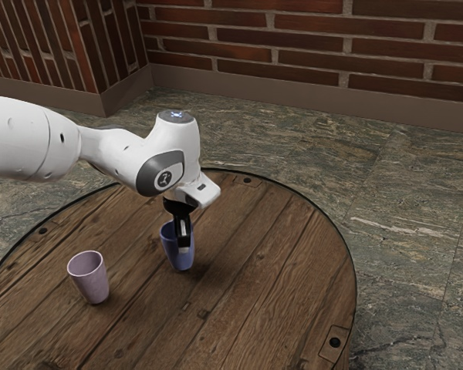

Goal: Place the right cup onto the left cup

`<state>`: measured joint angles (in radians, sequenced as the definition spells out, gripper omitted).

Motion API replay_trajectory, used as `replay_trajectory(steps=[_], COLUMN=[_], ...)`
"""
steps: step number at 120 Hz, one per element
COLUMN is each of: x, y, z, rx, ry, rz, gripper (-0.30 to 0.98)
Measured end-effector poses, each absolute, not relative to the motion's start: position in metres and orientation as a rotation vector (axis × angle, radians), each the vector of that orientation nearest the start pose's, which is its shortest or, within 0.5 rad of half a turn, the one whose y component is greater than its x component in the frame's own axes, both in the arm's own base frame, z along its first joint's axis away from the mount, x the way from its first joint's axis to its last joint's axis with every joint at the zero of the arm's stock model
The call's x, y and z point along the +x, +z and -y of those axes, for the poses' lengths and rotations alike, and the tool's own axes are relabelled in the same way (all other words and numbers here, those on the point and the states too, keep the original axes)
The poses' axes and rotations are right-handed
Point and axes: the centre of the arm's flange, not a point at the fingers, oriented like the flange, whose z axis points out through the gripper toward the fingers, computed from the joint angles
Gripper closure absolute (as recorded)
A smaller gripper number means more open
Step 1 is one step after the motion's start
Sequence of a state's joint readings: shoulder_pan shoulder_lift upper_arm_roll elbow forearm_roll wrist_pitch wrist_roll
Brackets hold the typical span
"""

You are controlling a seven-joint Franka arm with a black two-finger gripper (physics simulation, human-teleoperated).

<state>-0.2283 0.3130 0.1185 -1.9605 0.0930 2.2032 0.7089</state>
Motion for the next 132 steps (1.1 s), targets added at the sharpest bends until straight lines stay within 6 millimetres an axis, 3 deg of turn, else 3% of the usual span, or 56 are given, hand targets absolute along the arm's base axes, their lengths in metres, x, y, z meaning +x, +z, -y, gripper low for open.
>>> replay_trajectory(steps=[17,46,69,90,102,116,132], x=[0.599,0.598,0.582,0.534,0.501,0.469,0.449], y=[0.311,0.322,0.359,0.420,0.444,0.454,0.448], z=[0.069,0.073,0.069,0.058,0.048,0.036,0.015], rx=[-2.757,-2.678,-2.681,-2.687,-2.696,-2.710,-2.744], ry=[0.145,0.141,0.098,0.045,0.040,0.060,0.128], rz=[-1.291,-1.293,-1.247,-1.196,-1.162,-1.121,-1.048], gripper=[0.67,0.75,0.77,0.78,0.78,0.78,0.78])
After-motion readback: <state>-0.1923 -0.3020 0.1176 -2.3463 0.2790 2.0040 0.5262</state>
